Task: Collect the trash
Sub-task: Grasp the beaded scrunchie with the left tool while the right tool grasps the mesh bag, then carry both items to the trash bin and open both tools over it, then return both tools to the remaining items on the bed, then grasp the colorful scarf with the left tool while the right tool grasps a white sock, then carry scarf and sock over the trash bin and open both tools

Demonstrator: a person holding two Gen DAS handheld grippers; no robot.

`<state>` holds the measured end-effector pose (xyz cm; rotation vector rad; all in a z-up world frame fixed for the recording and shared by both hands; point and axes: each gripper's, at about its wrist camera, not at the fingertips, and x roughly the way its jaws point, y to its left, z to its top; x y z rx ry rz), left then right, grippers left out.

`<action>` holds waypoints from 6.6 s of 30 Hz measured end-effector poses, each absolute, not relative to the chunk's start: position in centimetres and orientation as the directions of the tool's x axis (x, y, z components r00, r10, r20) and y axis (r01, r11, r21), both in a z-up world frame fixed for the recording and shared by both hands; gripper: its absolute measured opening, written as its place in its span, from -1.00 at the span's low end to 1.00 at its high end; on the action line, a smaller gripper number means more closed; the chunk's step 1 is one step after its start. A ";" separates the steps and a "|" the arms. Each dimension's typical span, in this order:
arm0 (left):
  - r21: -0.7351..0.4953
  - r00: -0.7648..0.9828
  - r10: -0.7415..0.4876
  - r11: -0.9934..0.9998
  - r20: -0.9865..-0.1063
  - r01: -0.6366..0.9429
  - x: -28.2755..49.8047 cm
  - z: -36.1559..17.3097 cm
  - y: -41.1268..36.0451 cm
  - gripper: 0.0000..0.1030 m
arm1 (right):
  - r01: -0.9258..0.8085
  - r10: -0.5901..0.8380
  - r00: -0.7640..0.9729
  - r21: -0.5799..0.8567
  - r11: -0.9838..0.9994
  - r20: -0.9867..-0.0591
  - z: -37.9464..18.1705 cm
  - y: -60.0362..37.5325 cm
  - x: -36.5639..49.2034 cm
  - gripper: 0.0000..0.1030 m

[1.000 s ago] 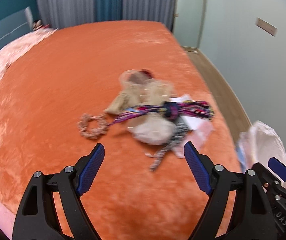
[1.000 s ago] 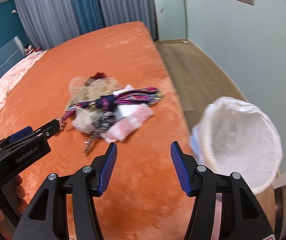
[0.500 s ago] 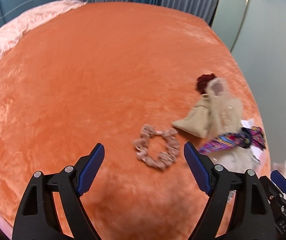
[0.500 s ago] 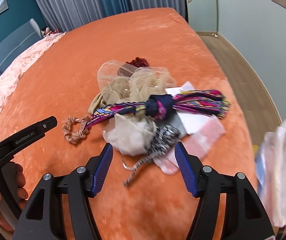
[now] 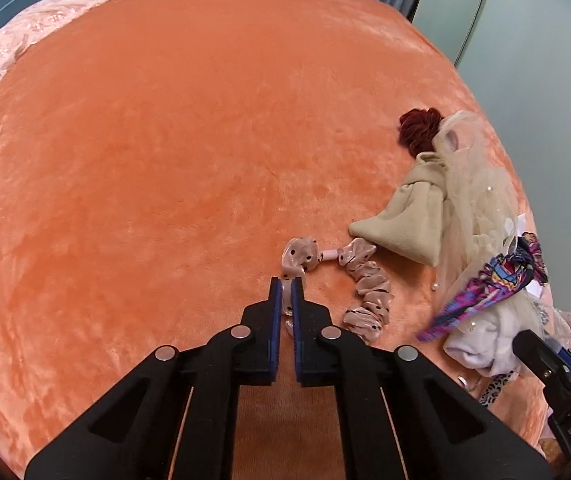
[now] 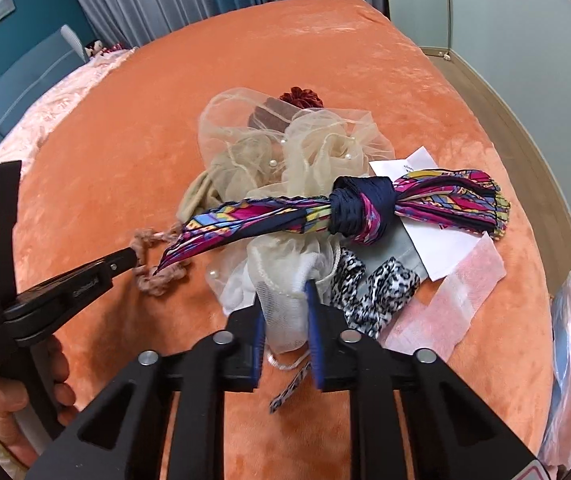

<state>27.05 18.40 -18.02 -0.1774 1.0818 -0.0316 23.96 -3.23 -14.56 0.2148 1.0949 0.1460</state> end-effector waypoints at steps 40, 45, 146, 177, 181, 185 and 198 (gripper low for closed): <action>-0.227 0.588 -0.235 0.970 -0.774 0.090 13.5 -4.7 10.0 -0.94 | -0.025 0.301 0.479 0.330 0.944 -0.825 -11.7 -7.7 16.4 0.00; -0.211 0.581 -0.210 0.975 -0.786 0.067 14.4 -5.4 11.1 -0.94 | -0.031 0.305 0.418 0.323 0.946 -0.856 -14.7 -6.1 18.4 -0.49; -0.217 0.517 -0.273 0.962 -0.811 0.167 14.3 -5.7 5.2 0.14 | 0.099 0.227 0.496 0.314 0.944 -0.838 -9.1 -12.6 11.4 0.02; -0.169 0.443 -0.255 0.960 -0.859 0.224 23.8 -11.1 1.3 0.26 | 0.151 0.263 0.409 0.350 0.925 -0.874 -15.9 -11.2 15.6 -0.61; -0.173 0.427 -0.264 0.955 -0.865 0.240 26.2 -12.2 -0.8 0.23 | 0.154 0.269 0.432 0.365 0.918 -0.861 -15.1 -11.8 15.6 -0.61; -0.164 0.401 -0.260 0.952 -0.878 0.257 28.3 -13.7 -2.8 0.02 | 0.163 0.275 0.442 0.377 0.912 -0.854 -14.6 -12.5 15.9 -0.61; -0.124 0.438 -0.258 0.942 -0.861 0.311 27.8 -12.4 -4.5 -0.75 | 0.163 0.244 0.515 0.373 0.913 -0.822 -12.0 -14.7 16.4 -0.61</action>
